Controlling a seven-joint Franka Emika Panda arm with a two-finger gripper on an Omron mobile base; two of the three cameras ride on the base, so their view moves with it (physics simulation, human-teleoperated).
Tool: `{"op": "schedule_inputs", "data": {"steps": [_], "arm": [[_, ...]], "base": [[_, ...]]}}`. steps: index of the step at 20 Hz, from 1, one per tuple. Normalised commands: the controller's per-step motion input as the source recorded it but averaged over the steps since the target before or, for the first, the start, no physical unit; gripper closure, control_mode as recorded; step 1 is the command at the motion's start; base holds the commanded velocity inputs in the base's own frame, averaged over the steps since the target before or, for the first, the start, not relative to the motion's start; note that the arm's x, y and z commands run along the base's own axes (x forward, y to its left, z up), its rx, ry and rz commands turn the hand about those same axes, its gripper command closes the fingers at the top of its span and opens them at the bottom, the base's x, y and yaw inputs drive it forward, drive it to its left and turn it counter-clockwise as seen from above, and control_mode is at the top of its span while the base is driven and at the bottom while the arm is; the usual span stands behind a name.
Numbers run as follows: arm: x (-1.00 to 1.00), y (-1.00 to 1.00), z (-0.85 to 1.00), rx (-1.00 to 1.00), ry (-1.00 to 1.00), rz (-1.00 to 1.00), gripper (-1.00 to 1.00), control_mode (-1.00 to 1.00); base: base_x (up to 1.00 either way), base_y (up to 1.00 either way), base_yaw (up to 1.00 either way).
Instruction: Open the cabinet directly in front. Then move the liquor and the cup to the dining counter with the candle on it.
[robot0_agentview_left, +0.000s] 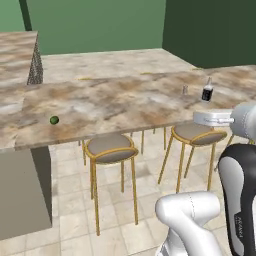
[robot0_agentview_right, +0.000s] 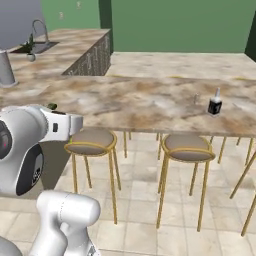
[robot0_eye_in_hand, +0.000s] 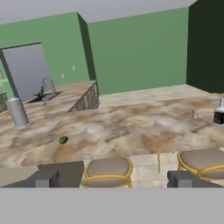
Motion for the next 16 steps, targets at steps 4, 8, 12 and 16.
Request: {"op": "schedule_inputs", "data": {"steps": [4,8,12,16], "arm": [[0.00,0.00,0.00,0.00,0.00,0.00,-1.00,1.00],[0.00,0.00,0.00,0.00,0.00,0.00,-1.00,1.00],[0.00,0.00,0.00,0.00,0.00,0.00,-1.00,1.00],[0.00,0.00,0.00,0.00,0.00,0.00,-1.00,1.00]], "base": [[-0.06,1.00,0.07],[-0.03,1.00,0.05],[0.06,1.00,0.02],[0.26,1.00,0.00]]}}
